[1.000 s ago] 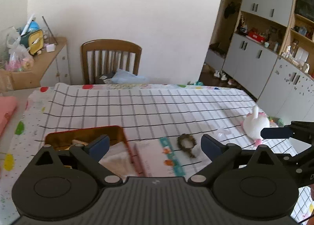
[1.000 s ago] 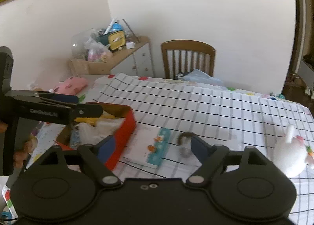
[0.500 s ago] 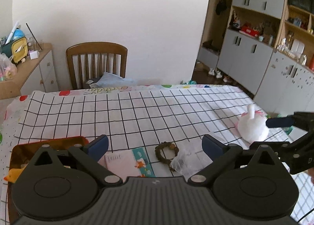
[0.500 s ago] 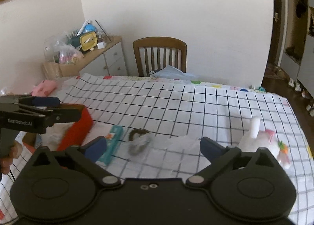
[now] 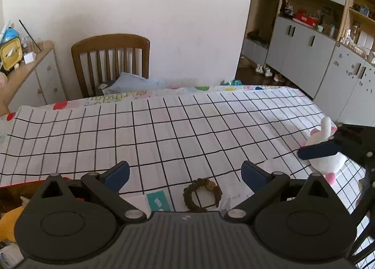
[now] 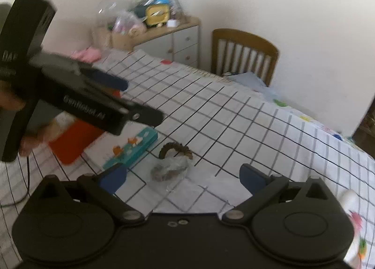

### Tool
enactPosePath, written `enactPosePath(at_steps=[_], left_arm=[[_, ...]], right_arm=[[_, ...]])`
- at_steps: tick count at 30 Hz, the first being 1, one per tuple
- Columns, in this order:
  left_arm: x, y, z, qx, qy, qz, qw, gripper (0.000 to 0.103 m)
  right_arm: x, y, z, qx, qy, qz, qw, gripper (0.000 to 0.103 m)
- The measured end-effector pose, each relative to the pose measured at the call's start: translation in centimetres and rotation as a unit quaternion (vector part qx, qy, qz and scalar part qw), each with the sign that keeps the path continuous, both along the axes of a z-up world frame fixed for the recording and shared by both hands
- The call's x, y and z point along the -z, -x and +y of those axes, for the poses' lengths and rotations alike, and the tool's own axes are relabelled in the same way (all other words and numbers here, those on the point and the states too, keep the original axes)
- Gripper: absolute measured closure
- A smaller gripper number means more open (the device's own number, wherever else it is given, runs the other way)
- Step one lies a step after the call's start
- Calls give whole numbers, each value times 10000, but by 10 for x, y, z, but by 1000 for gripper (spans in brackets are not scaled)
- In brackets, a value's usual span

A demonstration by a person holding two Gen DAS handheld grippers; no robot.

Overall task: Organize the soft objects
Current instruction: 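Move the left gripper to the brown beaded bracelet while the right gripper moves to the clear plastic bag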

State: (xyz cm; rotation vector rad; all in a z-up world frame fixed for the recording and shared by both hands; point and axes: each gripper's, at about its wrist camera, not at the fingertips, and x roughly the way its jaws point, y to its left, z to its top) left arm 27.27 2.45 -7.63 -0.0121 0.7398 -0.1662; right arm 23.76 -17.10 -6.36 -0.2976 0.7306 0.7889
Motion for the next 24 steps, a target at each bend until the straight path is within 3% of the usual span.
enactPosePath(at_steps=[8, 12, 18, 24], left_arm=[[19, -23, -4, -19, 19, 307, 9995, 1], [29, -31, -14, 192, -21, 443, 9988, 1], [39, -39, -21, 217, 42, 523, 9984, 1], [48, -43, -28, 298, 37, 546, 9981, 1]], right_arm=[[30, -20, 19, -364, 140, 336, 9987, 0], [48, -23, 28, -577, 325, 445, 9968, 0], [68, -26, 33, -512, 484, 596, 9957, 1], [78, -21, 30, -428, 697, 586, 9949, 11]])
